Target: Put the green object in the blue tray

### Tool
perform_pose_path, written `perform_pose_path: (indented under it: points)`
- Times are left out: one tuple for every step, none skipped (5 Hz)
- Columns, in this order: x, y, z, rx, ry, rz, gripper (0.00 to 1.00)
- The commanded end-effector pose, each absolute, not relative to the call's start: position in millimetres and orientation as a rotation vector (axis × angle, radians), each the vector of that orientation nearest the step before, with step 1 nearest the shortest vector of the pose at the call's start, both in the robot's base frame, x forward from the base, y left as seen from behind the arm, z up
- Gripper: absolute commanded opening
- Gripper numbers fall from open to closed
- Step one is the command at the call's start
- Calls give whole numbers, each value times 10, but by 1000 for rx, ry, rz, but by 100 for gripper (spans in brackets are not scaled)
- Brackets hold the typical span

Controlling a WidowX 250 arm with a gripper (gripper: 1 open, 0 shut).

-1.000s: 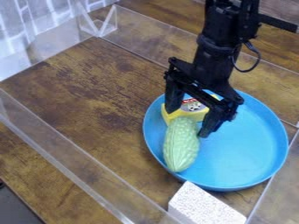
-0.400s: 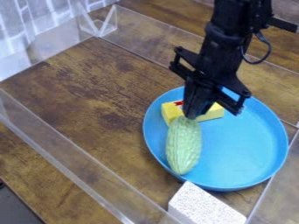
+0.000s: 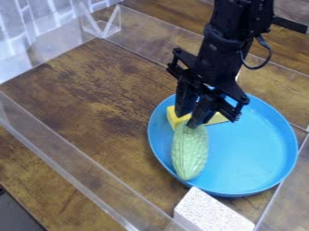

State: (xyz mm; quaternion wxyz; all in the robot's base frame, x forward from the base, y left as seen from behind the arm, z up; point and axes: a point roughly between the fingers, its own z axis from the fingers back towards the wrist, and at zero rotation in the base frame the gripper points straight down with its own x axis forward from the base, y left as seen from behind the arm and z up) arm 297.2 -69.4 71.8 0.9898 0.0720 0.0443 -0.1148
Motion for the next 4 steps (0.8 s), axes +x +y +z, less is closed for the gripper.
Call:
perform_pose_path:
  points:
    - [3024,-623,977,142,13,-184,100]
    - [2957,-581,934,154,16,-208,0]
    - [2888,-546,880,163,15,-233,0]
    - [2939,-431,913,185,25,-265,0]
